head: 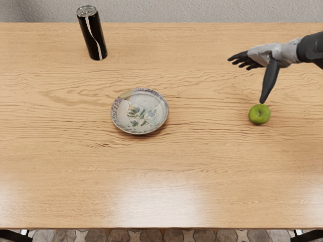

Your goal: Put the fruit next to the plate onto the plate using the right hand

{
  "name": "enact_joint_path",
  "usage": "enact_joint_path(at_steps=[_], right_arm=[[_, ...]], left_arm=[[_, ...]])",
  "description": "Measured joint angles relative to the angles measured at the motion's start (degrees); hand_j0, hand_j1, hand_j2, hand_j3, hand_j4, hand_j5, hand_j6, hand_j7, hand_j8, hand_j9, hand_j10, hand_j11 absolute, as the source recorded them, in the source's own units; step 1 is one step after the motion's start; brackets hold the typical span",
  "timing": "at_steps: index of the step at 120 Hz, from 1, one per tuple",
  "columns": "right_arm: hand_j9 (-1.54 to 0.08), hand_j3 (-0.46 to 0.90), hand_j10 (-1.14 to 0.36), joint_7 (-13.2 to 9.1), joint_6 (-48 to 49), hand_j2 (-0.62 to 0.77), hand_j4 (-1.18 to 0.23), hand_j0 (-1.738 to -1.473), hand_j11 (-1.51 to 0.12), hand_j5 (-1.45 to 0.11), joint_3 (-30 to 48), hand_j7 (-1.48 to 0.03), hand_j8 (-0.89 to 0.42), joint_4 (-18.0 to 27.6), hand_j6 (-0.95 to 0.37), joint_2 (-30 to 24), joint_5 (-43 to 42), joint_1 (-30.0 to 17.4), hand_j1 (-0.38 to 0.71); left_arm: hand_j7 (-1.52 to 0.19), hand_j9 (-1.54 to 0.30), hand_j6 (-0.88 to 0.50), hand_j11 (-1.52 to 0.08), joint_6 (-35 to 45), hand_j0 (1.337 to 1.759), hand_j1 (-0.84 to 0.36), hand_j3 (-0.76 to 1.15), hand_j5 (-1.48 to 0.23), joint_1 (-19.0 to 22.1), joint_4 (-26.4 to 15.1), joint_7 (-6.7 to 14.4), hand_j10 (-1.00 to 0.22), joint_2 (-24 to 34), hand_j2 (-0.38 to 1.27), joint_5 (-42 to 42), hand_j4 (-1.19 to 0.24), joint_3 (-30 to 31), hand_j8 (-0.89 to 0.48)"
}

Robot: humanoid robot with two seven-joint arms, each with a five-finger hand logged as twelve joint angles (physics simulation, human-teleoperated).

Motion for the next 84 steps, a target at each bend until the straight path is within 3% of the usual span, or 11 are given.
enact_joint_path(at_steps=[12, 20, 26, 38, 48, 62, 84], right_arm=[[-0.04, 0.00, -0.03, -0.2, 0.0, -0.01, -0.03, -1.658, -0.04, -0.04, -0.3, -0.04, -0.03, 0.9, -0.03, -0.5, -0.3, 0.4, -0.31], [-0.04, 0.00, -0.03, -3.5, 0.0, -0.01, -0.03, -1.658, -0.04, -0.04, 0.3, -0.04, -0.03, 3.2, -0.03, -1.2, 0.3, 1.0, -0.31], [-0.04, 0.00, -0.03, -8.8, 0.0, -0.01, -0.03, -1.658, -0.04, -0.04, 2.2, -0.04, -0.03, 5.7, -0.03, -2.5, 1.0, 1.3, -0.31], [-0.04, 0.00, -0.03, -22.8, 0.0, -0.01, -0.03, -1.658, -0.04, -0.04, 9.2, -0.04, -0.03, 14.4, -0.04, -6.7, 2.7, 1.1, -0.31], [-0.04, 0.00, -0.03, -28.8, 0.0, -0.01, -0.03, -1.658, -0.04, -0.04, 13.1, -0.04, -0.03, 23.7, -0.04, -9.7, 1.4, 0.7, -0.31], [-0.04, 0.00, -0.03, -32.2, -0.9, -0.01, -0.04, -1.658, -0.04, -0.04, 15.1, -0.04, -0.04, 31.1, -0.04, -11.5, -6.4, -2.8, -0.31], [-0.04, 0.00, -0.04, -33.5, -9.6, -0.01, -0.04, -1.658, -0.04, -0.04, 16.0, -0.04, -0.04, 33.8, -0.04, -9.5, -14.7, -7.6, -0.31]], left_arm=[[-0.32, -0.32, -0.25, -0.32, 0.0, 1.658, 0.06, 0.00, -0.32, 0.0, 0.0, 0.0, -0.24, 0.0, 0.05, 0.0, -0.24, 0.0, -0.25], [-0.32, -0.32, -0.25, -0.32, 0.0, 1.658, 0.06, 0.00, -0.32, 0.0, 0.0, 0.0, -0.24, 0.0, 0.05, 0.0, -0.25, 0.0, -0.25], [-0.32, -0.32, -0.25, -0.32, 0.0, 1.658, 0.06, 0.00, -0.32, 0.0, 0.0, 0.0, -0.24, 0.0, 0.05, 0.0, -0.24, 0.0, -0.25], [-0.32, -0.32, -0.25, -0.32, 0.0, 1.658, 0.06, 0.00, -0.32, 0.0, 0.0, 0.0, -0.24, 0.0, 0.05, 0.0, -0.25, 0.0, -0.25], [-0.32, -0.32, -0.24, -0.32, 0.0, 1.658, 0.06, 0.00, -0.32, 0.0, 0.0, 0.0, -0.24, 0.0, 0.05, 0.0, -0.24, 0.0, -0.24], [-0.32, -0.32, -0.24, -0.32, 0.0, 1.658, 0.06, 0.00, -0.32, 0.0, 0.0, 0.0, -0.24, 0.0, 0.05, 0.0, -0.24, 0.0, -0.24], [-0.32, -0.32, -0.24, -0.32, 0.0, 1.658, 0.06, 0.00, -0.32, 0.0, 0.0, 0.0, -0.24, 0.0, 0.05, 0.0, -0.24, 0.0, -0.24]])
